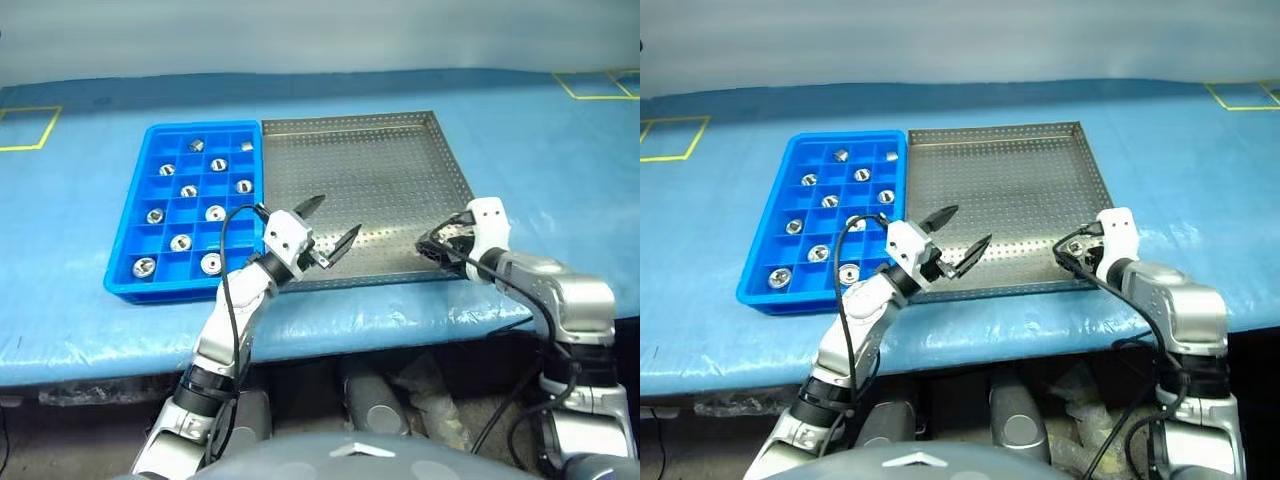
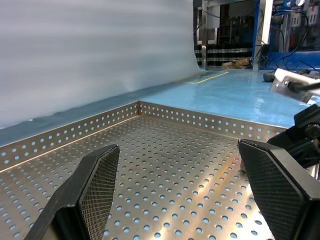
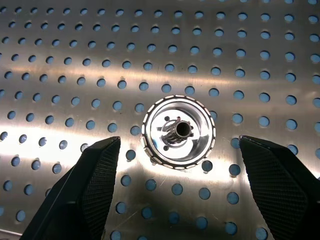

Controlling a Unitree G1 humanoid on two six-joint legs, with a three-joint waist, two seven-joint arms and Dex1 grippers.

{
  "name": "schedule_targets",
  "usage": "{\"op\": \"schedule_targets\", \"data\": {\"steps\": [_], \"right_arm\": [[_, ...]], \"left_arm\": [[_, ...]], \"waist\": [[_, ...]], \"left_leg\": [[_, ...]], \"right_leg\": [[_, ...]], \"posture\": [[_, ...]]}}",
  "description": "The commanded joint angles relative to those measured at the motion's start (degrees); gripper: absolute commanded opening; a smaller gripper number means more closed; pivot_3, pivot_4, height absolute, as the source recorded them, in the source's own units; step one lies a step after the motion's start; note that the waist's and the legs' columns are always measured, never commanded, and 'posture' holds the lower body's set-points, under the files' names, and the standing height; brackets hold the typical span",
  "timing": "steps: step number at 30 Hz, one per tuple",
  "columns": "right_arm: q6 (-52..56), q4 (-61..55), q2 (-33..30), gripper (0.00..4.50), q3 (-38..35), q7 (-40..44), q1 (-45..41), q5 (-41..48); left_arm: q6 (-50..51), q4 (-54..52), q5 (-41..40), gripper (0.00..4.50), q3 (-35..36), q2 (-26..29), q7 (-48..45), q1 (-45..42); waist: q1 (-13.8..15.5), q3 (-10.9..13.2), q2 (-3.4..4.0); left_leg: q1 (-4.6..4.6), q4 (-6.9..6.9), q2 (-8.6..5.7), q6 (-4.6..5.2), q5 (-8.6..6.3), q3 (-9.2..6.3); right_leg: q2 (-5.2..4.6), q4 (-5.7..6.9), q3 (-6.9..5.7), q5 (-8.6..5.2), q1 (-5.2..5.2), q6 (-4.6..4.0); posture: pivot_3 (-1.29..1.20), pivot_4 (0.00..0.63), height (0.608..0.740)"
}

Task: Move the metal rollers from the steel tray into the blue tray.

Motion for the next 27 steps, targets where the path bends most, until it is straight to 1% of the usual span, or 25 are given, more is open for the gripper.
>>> {"op": "schedule_targets", "data": {"steps": [1, 4, 8, 12, 15, 18, 21, 26, 27], "right_arm": [[-3.5, 5.4, -0.6, 4.00, 3.0, 1.4, -2.1, -2.2], [-6.5, 7.5, 0.0, 3.45, 3.5, 1.5, -3.3, -3.1], [-10.5, 5.7, 2.5, 2.18, 2.0, 1.3, -2.9, -2.4], [-15.1, 4.2, 5.3, 0.88, 0.7, -1.5, -2.2, -3.6], [-15.9, 3.6, 6.0, 0.88, 0.6, -2.2, -2.0, -3.9], [-15.6, 2.1, 5.5, 0.88, 1.1, -1.7, -1.8, -3.8], [-14.8, -0.3, 5.1, 1.49, 0.4, -1.5, -2.2, -3.2], [-14.0, -2.2, 5.6, 3.03, -0.5, -3.1, -4.0, -3.0], [-14.0, -2.1, 5.8, 3.03, -0.7, -3.4, -4.4, -3.0]], "left_arm": [[-1.5, -0.7, -0.3, 4.16, 0.0, -0.5, -0.2, -0.1], [-1.3, -0.7, -0.2, 4.16, -0.3, -0.5, -0.6, 0.0], [-0.7, -1.2, -0.1, 4.16, -0.5, 0.0, -1.3, -0.5], [0.2, -1.8, -0.6, 4.16, 0.2, 0.7, -1.6, -1.0], [0.7, -2.2, -0.2, 4.16, 0.3, 1.5, -2.0, -1.1], [1.0, -2.5, -0.4, 4.16, 0.5, 1.8, -1.9, -1.2], [1.2, -2.8, -0.3, 4.16, 0.5, 1.7, -1.7, -1.2], [1.0, -2.8, -0.2, 4.16, 0.6, 1.3, -1.2, -0.9], [1.1, -2.7, -0.1, 4.16, 0.5, 1.3, -1.2, -0.7]], "waist": [[-0.7, -0.1, -0.19], [-1.7, -0.1, -0.22], [-2.7, 0.0, -0.28], [-4.3, 0.0, -0.31], [-4.9, 0.0, -0.30], [-5.0, 0.0, -0.31], [-4.9, 0.1, -0.30], [-4.6, 0.1, -0.32], [-4.4, 0.1, -0.32]], "left_leg": [[0.03, 0.02, 0.00, 0.03, 0.01, 0.02], [0.07, 0.12, 0.00, 0.09, 0.05, 0.13], [0.15, 0.13, -0.02, 0.19, 0.11, 0.40], [0.18, 0.13, -0.01, 0.20, 0.11, 0.55], [0.17, 0.10, -0.01, 0.21, 0.11, 0.63], [0.17, 0.06, -0.02, 0.22, 0.11, 0.66], [0.15, 0.01, -0.06, 0.26, 0.09, 0.69], [0.14, -0.13, -0.08, 0.28, 0.08, 0.78], [0.14, -0.15, -0.08, 0.29, 0.07, 0.78]], "right_leg": [[0.00, 0.00, 0.04, 0.01, 0.04, 0.02], [0.01, 0.00, 0.17, 0.07, 0.08, 0.12], [0.03, 0.00, 0.54, 0.16, 0.06, 0.28], [0.05, 0.01, 0.73, 0.21, 0.01, 0.37], [0.06, 0.01, 0.82, 0.25, -0.05, 0.43], [0.07, 0.01, 0.89, 0.26, -0.08, 0.44], [0.07, 0.01, 0.98, 0.27, -0.13, 0.45], [0.07, -0.02, 1.09, 0.28, -0.23, 0.48], [0.07, -0.03, 1.09, 0.29, -0.23, 0.48]], "posture": [[-0.20, 0.150, 0.740], [-0.21, 0.150, 0.740], [-0.20, 0.150, 0.740], [-0.21, 0.150, 0.740], [-0.20, 0.150, 0.740], [-0.19, 0.150, 0.740], [-0.18, 0.150, 0.740], [-0.18, 0.150, 0.740], [-0.17, 0.150, 0.740]]}}
